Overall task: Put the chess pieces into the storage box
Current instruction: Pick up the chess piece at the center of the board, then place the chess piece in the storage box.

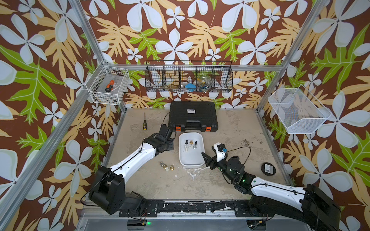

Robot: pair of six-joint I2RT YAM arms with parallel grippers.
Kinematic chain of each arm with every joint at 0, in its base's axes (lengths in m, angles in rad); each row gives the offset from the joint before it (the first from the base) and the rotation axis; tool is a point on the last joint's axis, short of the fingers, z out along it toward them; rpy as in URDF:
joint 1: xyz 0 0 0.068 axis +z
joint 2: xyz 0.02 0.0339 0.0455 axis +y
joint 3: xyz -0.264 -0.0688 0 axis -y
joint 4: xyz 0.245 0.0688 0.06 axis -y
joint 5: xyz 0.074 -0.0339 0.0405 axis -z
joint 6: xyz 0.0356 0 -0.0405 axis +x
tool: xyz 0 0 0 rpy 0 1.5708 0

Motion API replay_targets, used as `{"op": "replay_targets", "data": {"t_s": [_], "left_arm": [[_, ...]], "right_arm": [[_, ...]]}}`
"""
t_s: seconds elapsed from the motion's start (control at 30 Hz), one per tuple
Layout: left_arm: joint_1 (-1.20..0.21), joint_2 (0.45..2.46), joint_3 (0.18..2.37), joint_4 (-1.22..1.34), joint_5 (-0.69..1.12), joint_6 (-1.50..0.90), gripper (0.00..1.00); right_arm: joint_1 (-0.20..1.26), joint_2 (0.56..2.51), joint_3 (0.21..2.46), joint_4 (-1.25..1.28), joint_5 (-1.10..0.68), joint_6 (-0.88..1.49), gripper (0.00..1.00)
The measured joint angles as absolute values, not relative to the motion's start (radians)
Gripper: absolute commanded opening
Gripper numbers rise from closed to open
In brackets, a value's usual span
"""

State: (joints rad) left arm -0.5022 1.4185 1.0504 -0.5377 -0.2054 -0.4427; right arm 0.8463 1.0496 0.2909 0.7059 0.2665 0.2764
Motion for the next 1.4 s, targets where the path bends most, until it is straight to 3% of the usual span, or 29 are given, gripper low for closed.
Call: {"op": "replay_targets", "data": {"t_s": [0.33, 0.67, 1.4], "left_arm": [[-0.668, 1.551, 1.282, -0.593, -0.228, -0.446, 0.08], [-0.795, 1.757, 1.401, -0.609, -0.204, -0.434, 0.09], [-0.808, 1.88, 1.371, -0.511, -0.28, -0.42, 0.09]], "right_arm": [[0.833, 1.007, 0.257, 0.702, 0.374, 0.326, 0.8], [0.834, 1.008, 0.238, 0.744, 0.269, 0.286, 0.81], [0.833, 1.024, 0.251, 0.755, 0.242, 0.268, 0.8]]}}
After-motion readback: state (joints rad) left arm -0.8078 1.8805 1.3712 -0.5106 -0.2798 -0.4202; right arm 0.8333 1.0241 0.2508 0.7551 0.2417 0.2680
